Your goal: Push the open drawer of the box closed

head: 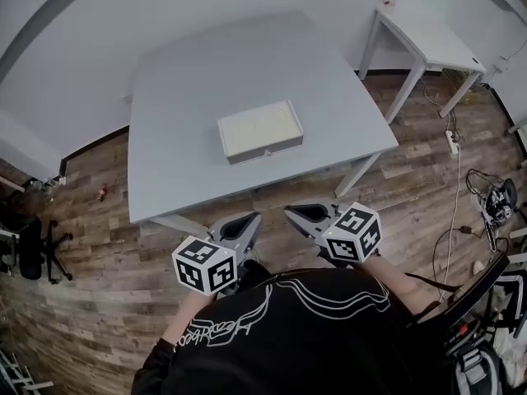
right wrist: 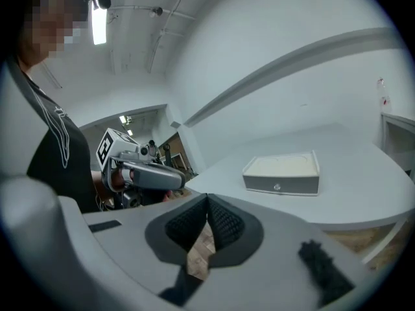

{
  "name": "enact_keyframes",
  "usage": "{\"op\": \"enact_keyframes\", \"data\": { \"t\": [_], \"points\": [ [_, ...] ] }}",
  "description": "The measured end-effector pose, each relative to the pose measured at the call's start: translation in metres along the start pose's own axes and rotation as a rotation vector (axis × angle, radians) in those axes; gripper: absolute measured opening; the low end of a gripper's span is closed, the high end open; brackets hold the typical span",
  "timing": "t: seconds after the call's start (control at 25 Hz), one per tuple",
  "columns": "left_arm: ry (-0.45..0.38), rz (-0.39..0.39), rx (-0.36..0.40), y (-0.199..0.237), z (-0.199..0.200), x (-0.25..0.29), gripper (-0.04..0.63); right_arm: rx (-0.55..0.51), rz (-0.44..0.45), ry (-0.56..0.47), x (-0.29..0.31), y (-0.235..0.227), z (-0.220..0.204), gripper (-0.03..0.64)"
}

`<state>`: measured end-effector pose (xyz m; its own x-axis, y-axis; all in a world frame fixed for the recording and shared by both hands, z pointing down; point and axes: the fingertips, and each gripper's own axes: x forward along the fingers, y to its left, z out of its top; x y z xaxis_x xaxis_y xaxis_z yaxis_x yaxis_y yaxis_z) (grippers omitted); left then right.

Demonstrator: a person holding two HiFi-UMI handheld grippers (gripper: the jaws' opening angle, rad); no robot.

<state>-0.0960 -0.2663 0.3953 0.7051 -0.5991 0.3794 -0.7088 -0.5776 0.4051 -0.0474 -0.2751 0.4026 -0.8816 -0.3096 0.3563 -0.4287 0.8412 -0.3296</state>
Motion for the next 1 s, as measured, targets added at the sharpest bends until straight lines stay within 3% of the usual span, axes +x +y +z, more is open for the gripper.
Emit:
{"op": "enact_keyframes", "data": {
  "t": [0.4,1.0],
  "points": [
    [0.002,0.002,0.029,-0.030,-0.004,-0.004,0.005,0.013,-0.001,-0.087,-0.032,0.012,0.007,0.009],
    [-0.020,0.004,0.031,-0.033,0.000,-0.009,0.005,-0.005,0.002,-0.107,-0.036,0.016,0.011,0.009]
  ]
}}
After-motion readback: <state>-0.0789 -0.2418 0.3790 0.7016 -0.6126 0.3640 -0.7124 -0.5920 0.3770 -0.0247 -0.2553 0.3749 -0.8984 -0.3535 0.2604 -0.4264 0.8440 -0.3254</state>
